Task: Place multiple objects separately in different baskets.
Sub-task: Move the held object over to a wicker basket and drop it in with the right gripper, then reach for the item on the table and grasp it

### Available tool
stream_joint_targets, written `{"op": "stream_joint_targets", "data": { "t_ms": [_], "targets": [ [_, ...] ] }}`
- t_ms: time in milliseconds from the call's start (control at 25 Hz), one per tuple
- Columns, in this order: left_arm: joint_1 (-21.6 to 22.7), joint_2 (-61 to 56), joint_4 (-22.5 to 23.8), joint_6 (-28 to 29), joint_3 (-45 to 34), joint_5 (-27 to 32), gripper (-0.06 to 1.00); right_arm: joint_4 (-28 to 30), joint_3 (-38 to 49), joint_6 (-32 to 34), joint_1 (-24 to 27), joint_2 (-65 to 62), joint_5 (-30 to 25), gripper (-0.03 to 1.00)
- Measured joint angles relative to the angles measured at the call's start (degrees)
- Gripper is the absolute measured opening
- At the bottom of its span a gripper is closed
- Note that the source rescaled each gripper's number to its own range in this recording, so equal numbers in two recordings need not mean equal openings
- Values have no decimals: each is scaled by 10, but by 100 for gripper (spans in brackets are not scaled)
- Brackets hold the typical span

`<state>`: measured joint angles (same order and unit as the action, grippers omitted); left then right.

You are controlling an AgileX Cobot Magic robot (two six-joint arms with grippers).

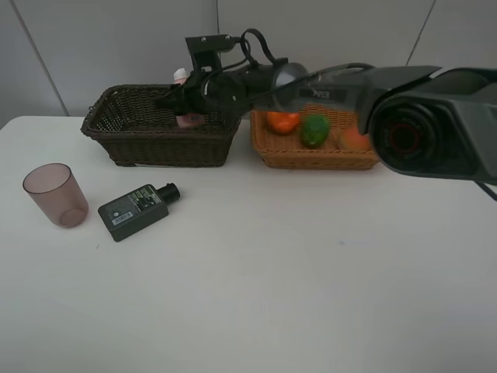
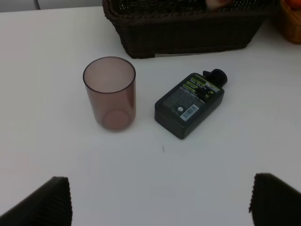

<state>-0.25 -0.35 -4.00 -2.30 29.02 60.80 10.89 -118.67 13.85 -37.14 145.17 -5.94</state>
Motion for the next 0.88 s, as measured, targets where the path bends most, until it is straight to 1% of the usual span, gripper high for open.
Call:
{"op": "stream_joint_targets", "data": {
  "t_ms": [240,280,360,480,560,600,720,800,880],
  "targets": [
    [0,0,0,0,0,0,98,0,0,0,8,2,-2,3],
    [0,0,0,0,0,0,98,0,0,0,8,2,-3,5],
    [0,0,0,0,0,0,98,0,0,0,8,2,-4,16],
    [0,0,0,0,0,0,98,-1,0,1,8,2,-5,46],
    [0,0,0,0,0,0,98,-1,0,1,8,2,-17,59],
    [0,0,0,0,0,0,98,-1,0,1,8,2,-24,64],
    [0,0,0,0,0,0,98,0,0,0,8,-8,-62,69],
    [0,0,0,0,0,0,98,0,0,0,8,-25,-107,70],
    [0,0,0,0,0,0,98,-3,0,0,7,-53,-171,70]
  ]
}}
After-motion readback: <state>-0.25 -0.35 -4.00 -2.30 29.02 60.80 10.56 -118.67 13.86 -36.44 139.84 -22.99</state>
